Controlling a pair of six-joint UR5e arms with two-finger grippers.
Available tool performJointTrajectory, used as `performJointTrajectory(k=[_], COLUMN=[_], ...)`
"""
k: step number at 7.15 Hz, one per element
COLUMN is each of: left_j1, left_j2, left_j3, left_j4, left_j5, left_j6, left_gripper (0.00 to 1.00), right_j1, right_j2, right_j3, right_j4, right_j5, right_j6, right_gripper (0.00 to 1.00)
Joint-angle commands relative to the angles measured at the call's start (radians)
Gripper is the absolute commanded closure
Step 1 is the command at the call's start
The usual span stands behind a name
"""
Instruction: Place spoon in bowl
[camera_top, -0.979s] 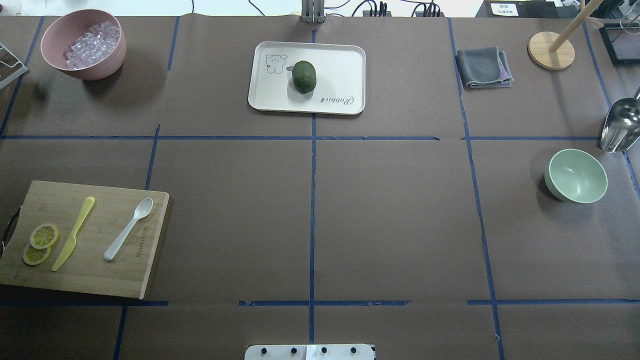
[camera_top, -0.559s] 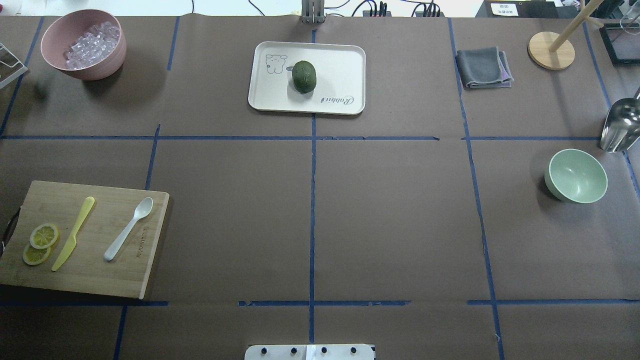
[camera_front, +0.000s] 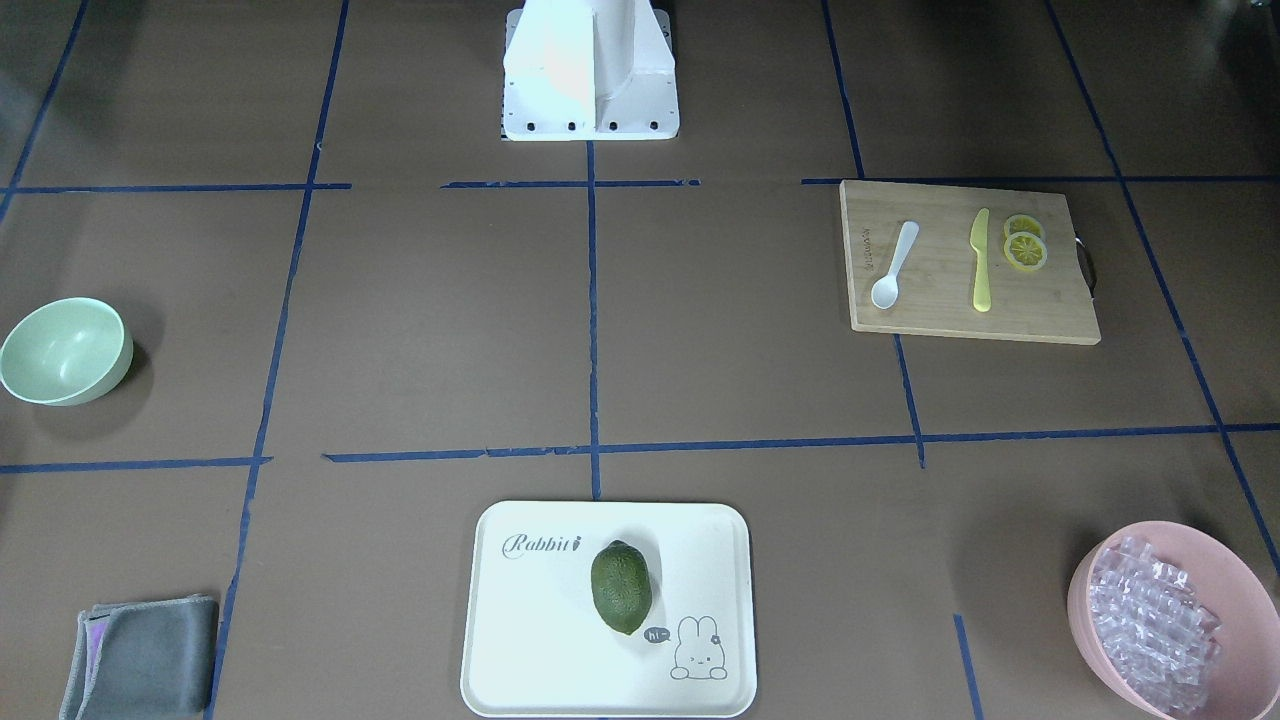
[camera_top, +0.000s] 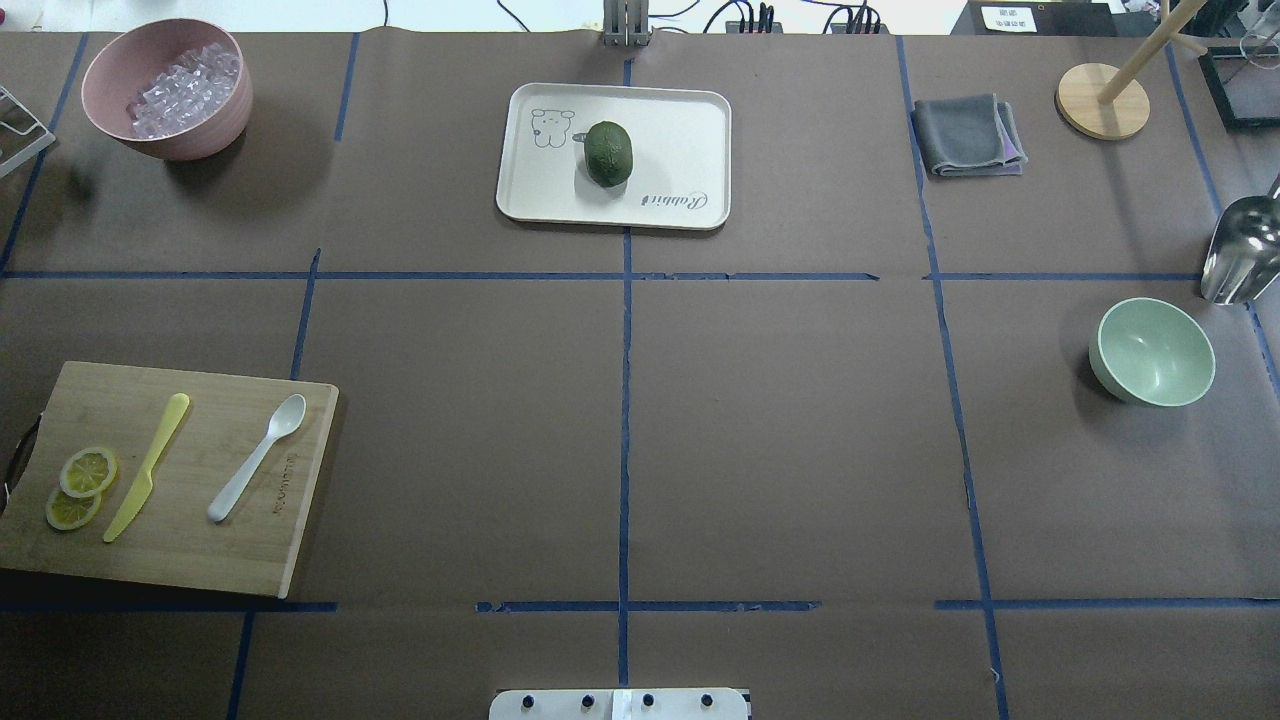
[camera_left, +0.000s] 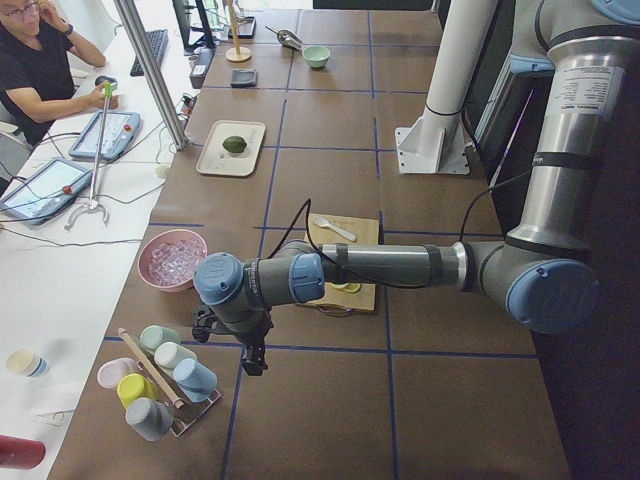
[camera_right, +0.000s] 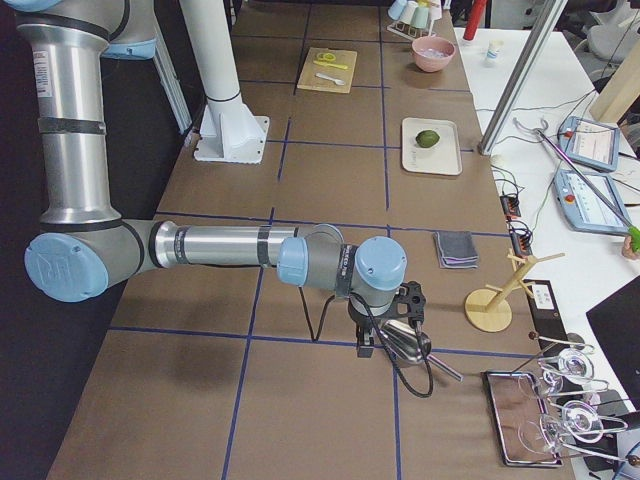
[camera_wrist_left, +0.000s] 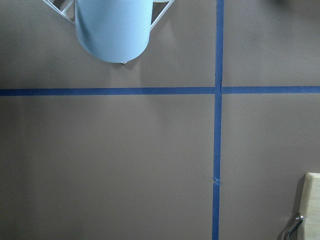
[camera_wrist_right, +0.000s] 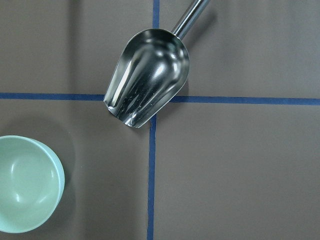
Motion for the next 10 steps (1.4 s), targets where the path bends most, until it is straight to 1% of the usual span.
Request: performJointTrajectory(k=[1,3,4,5,6,7,8,9,10], left_j1=[0.001,0.003,0.006,0.007,0.007,0.007,0.009,0.012,0.015], left_j2=[-0.016,-0.008,-0.016,-0.037,-0.039,-0.039,-0.037,-0.039,-0.039], left_j3=[0.001,-0.004,-0.001,-0.008,-0.013,-0.01,-0.007,-0.007,-0.011], left_j4=[-0.014,-0.078,-0.092,-0.104,-0.11,-0.152,-0.166,-0.166,-0.169], left_j5=[-0.003,-0.006,-0.004,0.0,-0.006,-0.006,-0.004,-0.004,-0.004], left_j6=[0.002,-0.001,-0.004,-0.006,-0.003,-0.003,-0.004,-0.019,-0.097], left_gripper=[0.0,0.0,0.0,0.0,0.0,0.0,0.0,0.0,0.0], right_j1=[0.0,-0.002,-0.024,-0.097,-0.154,-0.216,-0.271,-0.317,-0.359], right_j2=[0.003,0.013,0.015,0.027,0.015,-0.017,-0.051,-0.1,-0.112], right_j3=[0.008,0.029,0.04,0.061,0.086,0.086,0.083,0.065,0.06], right_j4=[0.0,0.0,0.0,0.008,0.093,0.203,0.341,0.476,0.568], right_j5=[0.0,0.01,0.027,0.02,0.02,0.018,0.015,-0.006,-0.014], right_j6=[0.01,0.027,0.052,0.126,0.202,0.335,0.49,0.602,0.749], right_gripper=[0.0,0.0,0.0,0.0,0.0,0.01,0.01,0.01,0.01])
